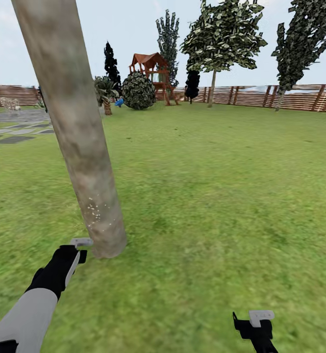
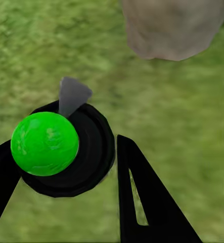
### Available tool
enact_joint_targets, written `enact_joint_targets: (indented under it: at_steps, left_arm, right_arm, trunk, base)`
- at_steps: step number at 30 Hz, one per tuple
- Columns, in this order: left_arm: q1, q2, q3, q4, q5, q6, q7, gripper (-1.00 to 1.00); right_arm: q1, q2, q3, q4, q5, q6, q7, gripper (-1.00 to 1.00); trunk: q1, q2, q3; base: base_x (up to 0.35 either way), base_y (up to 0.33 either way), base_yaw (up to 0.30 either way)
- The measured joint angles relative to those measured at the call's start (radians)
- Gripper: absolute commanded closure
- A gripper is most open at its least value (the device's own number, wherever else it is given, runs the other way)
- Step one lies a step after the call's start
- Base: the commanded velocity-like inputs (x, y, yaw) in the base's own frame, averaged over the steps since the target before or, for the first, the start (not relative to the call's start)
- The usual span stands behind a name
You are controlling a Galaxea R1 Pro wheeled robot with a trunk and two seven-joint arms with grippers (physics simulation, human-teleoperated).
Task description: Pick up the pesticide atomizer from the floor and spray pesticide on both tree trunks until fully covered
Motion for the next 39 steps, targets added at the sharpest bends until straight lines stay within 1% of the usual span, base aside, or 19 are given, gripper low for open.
enact_joint_targets:
  at_steps: [6,7,8,9,11,16,21,24,39]
  left_arm:
    - [0.02,-0.002,-0.003,-0.001,-0.003,-0.005,0.008,1.0]
    - [0.02,-0.002,-0.002,-0.001,-0.004,-0.005,0.019,1.0]
    - [0.021,0.0,0.0,-0.001,-0.007,-0.005,0.051,1.0]
    - [0.022,0.002,0.002,-0.001,0.001,-0.004,0.076,1.0]
    - [0.023,0.004,0.004,-0.002,0.012,-0.002,0.086,1.0]
    - [0.023,0.001,0.006,-0.002,0.015,0.0,0.091,1.0]
    - [0.023,0.005,0.007,-0.002,0.015,0.0,0.093,1.0]
    - [0.023,0.0,0.007,-0.002,0.015,0.0,0.093,1.0]
    - [0.023,-0.001,0.008,-0.003,0.015,0.0,0.092,1.0]
  right_arm:
    - [0.0,-0.001,0.0,0.0,0.0,0.0,0.0,-1.0]
    - [0.0,-0.001,0.0,0.0,0.0,0.0,0.0,-1.0]
    - [0.0,-0.001,0.0,0.0,0.0,0.0,0.0,-1.0]
    - [0.0,-0.001,0.0,0.0,0.0,0.0,0.0,-1.0]
    - [0.0,-0.001,0.0,0.0,0.0,0.0,0.0,-1.0]
    - [0.0,0.0,0.0,0.0,0.0,0.0,0.0,-1.0]
    - [0.0,0.0,0.0,0.0,0.0,0.0,0.0,-1.0]
    - [0.0,0.0,0.0,0.001,0.0,0.0,0.0,-1.0]
    - [0.0,0.0,0.0,0.001,0.0,0.0,0.0,-1.0]
  trunk:
    - [0.0,0.0,0.0]
    - [0.0,0.0,0.0]
    - [0.0,0.0,0.0]
    - [0.0,0.0,0.0]
    - [0.0,0.0,0.0]
    - [0.0,0.0,0.0]
    - [0.0,0.0,0.0]
    - [0.0,0.0,0.0]
    - [0.0,0.0,0.0]
  base:
    - [0.014,-0.269,0.001]
    - [0.001,-0.273,0.0]
    - [0.0,-0.273,0.007]
    - [0.0,-0.273,0.079]
    - [0.034,-0.273,0.177]
    - [0.139,-0.258,0.266]
    - [0.191,-0.231,0.277]
    - [0.216,-0.206,0.264]
    - [0.028,-0.271,0.029]
